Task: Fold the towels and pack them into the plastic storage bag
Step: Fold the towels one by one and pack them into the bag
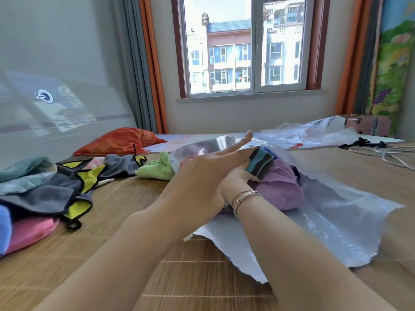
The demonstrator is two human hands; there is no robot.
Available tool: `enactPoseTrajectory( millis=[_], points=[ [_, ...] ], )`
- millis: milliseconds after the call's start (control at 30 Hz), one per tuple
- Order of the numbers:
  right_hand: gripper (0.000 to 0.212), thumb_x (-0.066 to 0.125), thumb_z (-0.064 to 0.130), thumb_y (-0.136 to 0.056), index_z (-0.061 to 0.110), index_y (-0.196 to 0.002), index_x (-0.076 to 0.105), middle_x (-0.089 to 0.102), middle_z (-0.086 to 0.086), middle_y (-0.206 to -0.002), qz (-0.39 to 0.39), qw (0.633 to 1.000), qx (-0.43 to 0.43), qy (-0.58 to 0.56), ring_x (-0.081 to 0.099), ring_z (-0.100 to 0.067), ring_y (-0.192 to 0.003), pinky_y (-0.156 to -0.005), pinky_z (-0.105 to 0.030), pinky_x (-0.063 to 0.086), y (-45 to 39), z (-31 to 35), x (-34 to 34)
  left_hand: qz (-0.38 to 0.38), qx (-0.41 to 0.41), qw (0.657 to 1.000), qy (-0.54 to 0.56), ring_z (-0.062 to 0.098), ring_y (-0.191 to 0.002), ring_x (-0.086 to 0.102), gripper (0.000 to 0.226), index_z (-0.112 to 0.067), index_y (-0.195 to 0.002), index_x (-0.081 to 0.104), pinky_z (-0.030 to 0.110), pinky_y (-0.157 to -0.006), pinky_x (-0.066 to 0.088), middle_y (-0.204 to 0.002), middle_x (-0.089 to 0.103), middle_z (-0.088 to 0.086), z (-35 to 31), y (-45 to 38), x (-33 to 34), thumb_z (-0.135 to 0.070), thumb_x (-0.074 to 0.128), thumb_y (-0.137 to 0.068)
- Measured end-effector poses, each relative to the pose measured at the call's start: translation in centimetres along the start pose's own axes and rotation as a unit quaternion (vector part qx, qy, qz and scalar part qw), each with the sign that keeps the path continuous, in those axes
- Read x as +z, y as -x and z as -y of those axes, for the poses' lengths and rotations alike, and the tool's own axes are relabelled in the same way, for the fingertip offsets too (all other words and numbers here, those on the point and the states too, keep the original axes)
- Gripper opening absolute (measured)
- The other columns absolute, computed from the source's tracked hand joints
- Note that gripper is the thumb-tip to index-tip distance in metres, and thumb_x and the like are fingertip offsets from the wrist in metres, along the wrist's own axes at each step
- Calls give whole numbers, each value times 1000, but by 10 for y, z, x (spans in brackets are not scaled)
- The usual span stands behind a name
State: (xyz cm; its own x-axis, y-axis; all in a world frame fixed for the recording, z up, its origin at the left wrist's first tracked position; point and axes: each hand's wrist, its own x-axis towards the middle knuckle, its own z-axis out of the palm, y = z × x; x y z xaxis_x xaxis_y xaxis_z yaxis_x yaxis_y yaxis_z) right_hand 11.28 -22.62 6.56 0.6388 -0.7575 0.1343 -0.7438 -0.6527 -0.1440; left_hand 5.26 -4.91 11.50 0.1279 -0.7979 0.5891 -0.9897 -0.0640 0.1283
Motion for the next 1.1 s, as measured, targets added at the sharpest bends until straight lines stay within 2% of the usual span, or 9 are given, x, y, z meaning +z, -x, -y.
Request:
enactPoseTrajectory(
  millis=[67,267,467,600,733,800,900,967,1100],
  points=[
    [77,44,39,-97,29,-152,-10,-20,-15,-157,-3,1000,10,-25,-10,-43,-144,-97,-72,33,-18,2,8,-9,-6,999,42,-5,-105,52,100,-42,-142,36,-1,-74,42,-146,33,-28,14,7,1,23,38,-66],
    [99,54,68,-79,47,-146,-16,-19,-4,-159,-49,993,-87,-66,-15,-38,-144,-96,-69,35,-19,-20,31,8,-38,999,1,13,-134,43,111,-54,-139,4,35,-96,50,-150,15,-29,33,6,-2,23,40,-68],
    [106,56,72,-74,48,-145,-19,-22,-2,-159,-44,984,-153,-85,-17,-35,-145,-105,-67,28,6,-49,24,20,-65,997,-41,12,-110,52,107,-47,-144,2,7,-58,45,-142,-4,-36,19,8,0,21,39,-71],
    [105,57,70,-77,44,-148,-15,-17,-3,-160,-42,983,-170,-53,-14,-35,-146,-106,-62,31,38,-63,23,8,-47,998,-30,9,-143,22,111,-51,-142,0,34,-98,49,-153,-5,-29,17,15,6,23,41,-69],
    [67,54,42,-91,23,-148,24,20,-10,-156,-98,973,-197,-61,25,-32,-140,-100,-46,44,99,-75,23,-38,-49,998,13,0,-144,5,94,-47,-145,24,7,-101,31,-157,-6,-23,5,41,9,17,45,-79],
    [35,51,26,-92,15,-125,50,50,-7,-128,-178,950,-245,-82,49,-27,-116,-84,-37,50,137,-78,22,-79,-60,995,31,5,-147,7,76,-38,-138,46,13,-102,33,-158,1,-21,0,64,13,14,49,-83],
    [11,51,21,-87,15,-93,59,57,0,-91,-258,909,-320,-78,55,-20,-88,-64,-32,50,190,-69,12,-126,-103,984,78,-7,-141,19,62,-35,-120,64,18,-105,38,-152,15,-26,-5,108,11,13,51,-83],
    [10,50,23,-86,17,-87,58,56,3,-84,-258,891,-366,-80,53,-16,-80,-61,-28,47,218,-51,4,-150,-148,973,99,-22,-131,21,57,-35,-111,68,0,-101,24,-147,20,-30,-2,140,1,12,50,-84],
    [14,46,27,-85,18,-87,57,56,3,-87,-233,868,-426,-98,53,-16,-83,-66,-28,47,247,14,5,-208,-292,929,88,14,-116,56,51,-30,-100,70,-2,-83,33,-146,43,-9,29,196,-28,12,48,-83]
  ],
)
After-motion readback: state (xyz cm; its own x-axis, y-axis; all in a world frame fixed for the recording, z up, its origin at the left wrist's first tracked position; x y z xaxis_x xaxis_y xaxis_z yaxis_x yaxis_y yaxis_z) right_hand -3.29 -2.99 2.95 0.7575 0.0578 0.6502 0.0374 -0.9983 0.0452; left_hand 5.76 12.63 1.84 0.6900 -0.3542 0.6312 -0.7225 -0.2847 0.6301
